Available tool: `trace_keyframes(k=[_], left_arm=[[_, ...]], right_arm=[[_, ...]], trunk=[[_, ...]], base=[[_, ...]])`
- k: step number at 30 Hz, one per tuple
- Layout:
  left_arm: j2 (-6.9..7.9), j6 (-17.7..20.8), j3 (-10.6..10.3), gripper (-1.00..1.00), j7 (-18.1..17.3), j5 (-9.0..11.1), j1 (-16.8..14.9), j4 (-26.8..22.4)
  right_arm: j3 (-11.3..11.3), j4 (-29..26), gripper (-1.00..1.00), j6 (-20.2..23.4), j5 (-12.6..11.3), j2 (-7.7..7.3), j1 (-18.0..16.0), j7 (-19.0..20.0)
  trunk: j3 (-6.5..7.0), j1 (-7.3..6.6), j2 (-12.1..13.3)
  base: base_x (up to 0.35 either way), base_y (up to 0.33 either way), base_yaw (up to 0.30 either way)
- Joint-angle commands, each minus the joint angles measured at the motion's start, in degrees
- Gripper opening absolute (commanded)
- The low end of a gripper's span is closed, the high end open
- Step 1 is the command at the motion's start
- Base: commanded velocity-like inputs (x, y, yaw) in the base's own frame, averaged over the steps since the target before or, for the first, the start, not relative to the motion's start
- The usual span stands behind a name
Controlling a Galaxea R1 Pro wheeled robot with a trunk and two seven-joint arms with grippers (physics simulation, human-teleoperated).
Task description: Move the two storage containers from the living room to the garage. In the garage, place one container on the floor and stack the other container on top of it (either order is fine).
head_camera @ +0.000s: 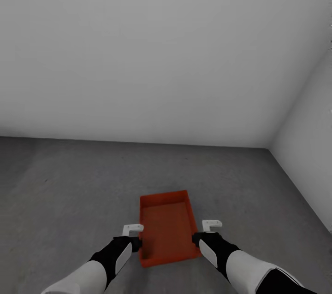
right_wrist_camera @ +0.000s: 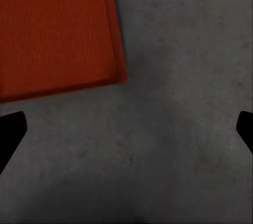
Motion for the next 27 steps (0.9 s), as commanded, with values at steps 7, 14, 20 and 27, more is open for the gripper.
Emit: trace_keyframes(k=[7, 14, 20, 27], left_arm=[[0.0, 0.29, -0.12, 1.0, 0.24, 0.45, 0.0, -0.12], [0.06, 0.29, -0.14, 1.0, 0.2, 0.44, 0.0, -0.12], [0.02, 0.3, -0.18, 1.0, -0.18, 0.34, 0.0, -0.07], [0.28, 0.13, -0.37, 1.0, -0.21, 0.52, 0.0, 0.47]], right_arm=[[0.48, -0.13, 1.0, 0.38, -0.32, -0.02, -0.02, -0.35], [0.48, 0.03, 1.0, 0.3, -0.32, 0.06, 0.12, -0.35], [0.46, 0.15, 1.0, 0.31, -0.35, 0.52, -0.01, -0.35], [0.48, 0.26, 1.0, 0.36, -0.4, 0.84, -0.05, -0.26]], trunk=[[-0.05, -0.04, -0.03], [0.3, -0.04, -0.03], [0.83, -0.04, -0.03], [1.45, -0.04, -0.03]], base=[[-0.274, 0.0, 0.0], [-0.034, 0.0, 0.0], [-0.001, 0.0, 0.0], [0.0, 0.0, 0.0]])
